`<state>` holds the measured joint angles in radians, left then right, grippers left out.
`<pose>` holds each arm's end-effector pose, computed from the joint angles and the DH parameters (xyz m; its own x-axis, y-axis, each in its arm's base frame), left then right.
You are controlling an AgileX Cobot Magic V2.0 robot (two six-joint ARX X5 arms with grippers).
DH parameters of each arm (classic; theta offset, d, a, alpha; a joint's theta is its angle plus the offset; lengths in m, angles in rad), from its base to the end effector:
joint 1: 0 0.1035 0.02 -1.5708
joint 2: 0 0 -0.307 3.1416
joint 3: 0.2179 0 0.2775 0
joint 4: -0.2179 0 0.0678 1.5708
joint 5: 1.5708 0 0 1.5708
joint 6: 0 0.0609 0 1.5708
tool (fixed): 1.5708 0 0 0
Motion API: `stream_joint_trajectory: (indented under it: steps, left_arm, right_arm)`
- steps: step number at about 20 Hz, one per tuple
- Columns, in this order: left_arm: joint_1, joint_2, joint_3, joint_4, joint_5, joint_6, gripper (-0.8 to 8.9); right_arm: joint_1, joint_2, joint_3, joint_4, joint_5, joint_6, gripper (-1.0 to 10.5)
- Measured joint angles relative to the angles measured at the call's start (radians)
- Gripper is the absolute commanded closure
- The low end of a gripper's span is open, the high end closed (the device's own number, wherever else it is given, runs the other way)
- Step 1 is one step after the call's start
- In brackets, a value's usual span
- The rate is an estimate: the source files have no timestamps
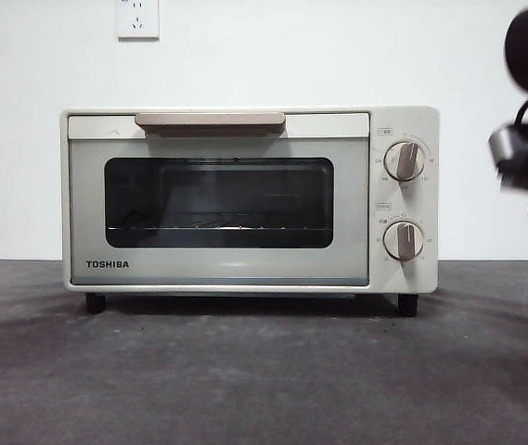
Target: The left arm flap open the oven, the right arm pick bread and place it into oven, the left arm flap close the oven
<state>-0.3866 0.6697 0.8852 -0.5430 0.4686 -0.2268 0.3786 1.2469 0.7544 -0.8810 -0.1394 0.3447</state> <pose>0.1256 -0.0808 0.3713 0.6121 -0.7368 -0.2870 0.6467 0.6754 -0.3545 0.1962 0.0871 0.1937 0.1290 0.2009 -0.9711 -0.0604 0.9790 0.1945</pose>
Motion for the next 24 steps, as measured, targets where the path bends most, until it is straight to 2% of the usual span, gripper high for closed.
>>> stream_joint_trajectory:
  steps: [2, 5, 6, 8, 9, 10, 12, 16, 18, 22, 24]
  left_arm:
    - [0.000, 0.029, 0.000, 0.000, 0.001, 0.000, 4.17]
    - [-0.002, 0.111, 0.012, -0.017, 0.001, 0.000, 4.18]
    - [-0.003, 0.146, 0.025, -0.027, 0.001, 0.001, 4.58]
    - [-0.006, 0.214, 0.064, -0.030, 0.001, 0.013, 6.81]
    - [-0.012, 0.251, 0.089, -0.029, 0.001, 0.030, 7.64]
    - [-0.016, 0.292, 0.117, -0.029, 0.001, 0.047, 7.97]
    - [-0.022, 0.389, 0.189, -0.029, -0.004, 0.090, 7.97]
    - [-0.046, 0.584, 0.346, -0.028, -0.140, 0.227, 7.97]
    - [-0.063, 0.669, 0.410, -0.034, -0.155, 0.293, 7.97]
    - [-0.098, 0.745, 0.446, -0.057, -0.156, 0.357, 7.97]
    - [-0.108, 0.753, 0.446, -0.058, -0.188, 0.379, 7.97]
  right_arm:
    - [0.000, -0.081, 0.046, -0.058, -0.027, -0.006, 8.1]
    - [0.000, -0.224, 0.126, -0.163, -0.056, -0.023, 8.1]
    - [0.000, -0.270, 0.150, -0.193, -0.069, -0.026, 8.1]
    - [0.000, -0.358, 0.195, -0.221, -0.097, -0.027, 8.1]
    - [0.000, -0.398, 0.214, -0.224, -0.109, -0.027, 8.1]
    - [0.000, -0.437, 0.232, -0.226, -0.126, -0.027, 8.1]
    - [0.000, -0.505, 0.256, -0.226, -0.154, -0.027, 8.1]
    - [0.000, -0.608, 0.266, -0.223, -0.156, -0.027, 8.1]
    - [0.000, -0.645, 0.266, -0.223, -0.156, -0.027, 8.1]
    - [0.000, -0.665, 0.266, -0.224, -0.156, -0.027, 8.1]
    - [0.000, -0.665, 0.266, -0.223, -0.156, -0.027, 8.1]
